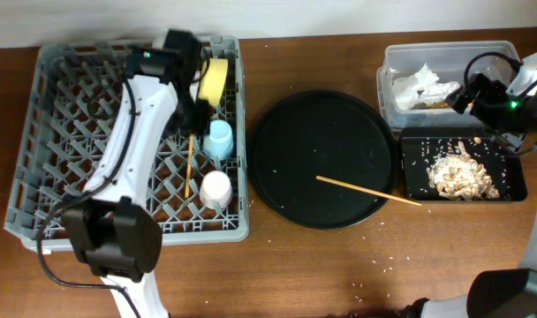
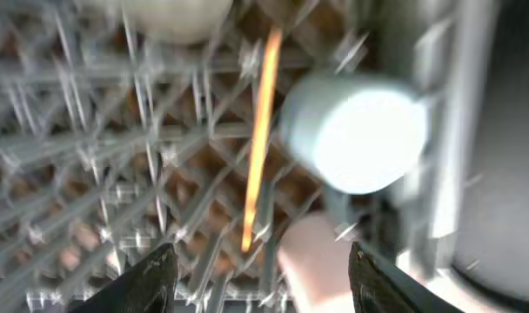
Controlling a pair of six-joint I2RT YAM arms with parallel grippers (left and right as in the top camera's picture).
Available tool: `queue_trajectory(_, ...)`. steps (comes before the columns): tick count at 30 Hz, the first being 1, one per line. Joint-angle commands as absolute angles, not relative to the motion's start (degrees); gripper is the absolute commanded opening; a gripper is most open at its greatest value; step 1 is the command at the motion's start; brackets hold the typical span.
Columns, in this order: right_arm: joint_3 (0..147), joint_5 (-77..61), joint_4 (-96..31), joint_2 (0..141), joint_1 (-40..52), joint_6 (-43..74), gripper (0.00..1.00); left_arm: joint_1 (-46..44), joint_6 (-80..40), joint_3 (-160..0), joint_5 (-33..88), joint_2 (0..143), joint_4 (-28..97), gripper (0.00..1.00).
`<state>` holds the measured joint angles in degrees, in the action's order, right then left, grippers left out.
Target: Sort waste into correct bins and load items into the dishwasher rack
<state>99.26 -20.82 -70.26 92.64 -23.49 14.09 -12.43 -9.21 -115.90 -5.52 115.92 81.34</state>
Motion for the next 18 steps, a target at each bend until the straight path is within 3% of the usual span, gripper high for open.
queue_trajectory(1, 99.55, -20.49, -70.28, 92.42, -23.64, 13.74, 0.98, -15.68, -9.26, -122.63, -5.48, 115.04, 75.96, 0.6)
queue_trajectory(18, 99.55, -20.49, -70.28, 92.42, -23.64, 13.74, 0.98, -16.36, -6.72, -122.28, -22.41, 125.89, 74.13, 0.57)
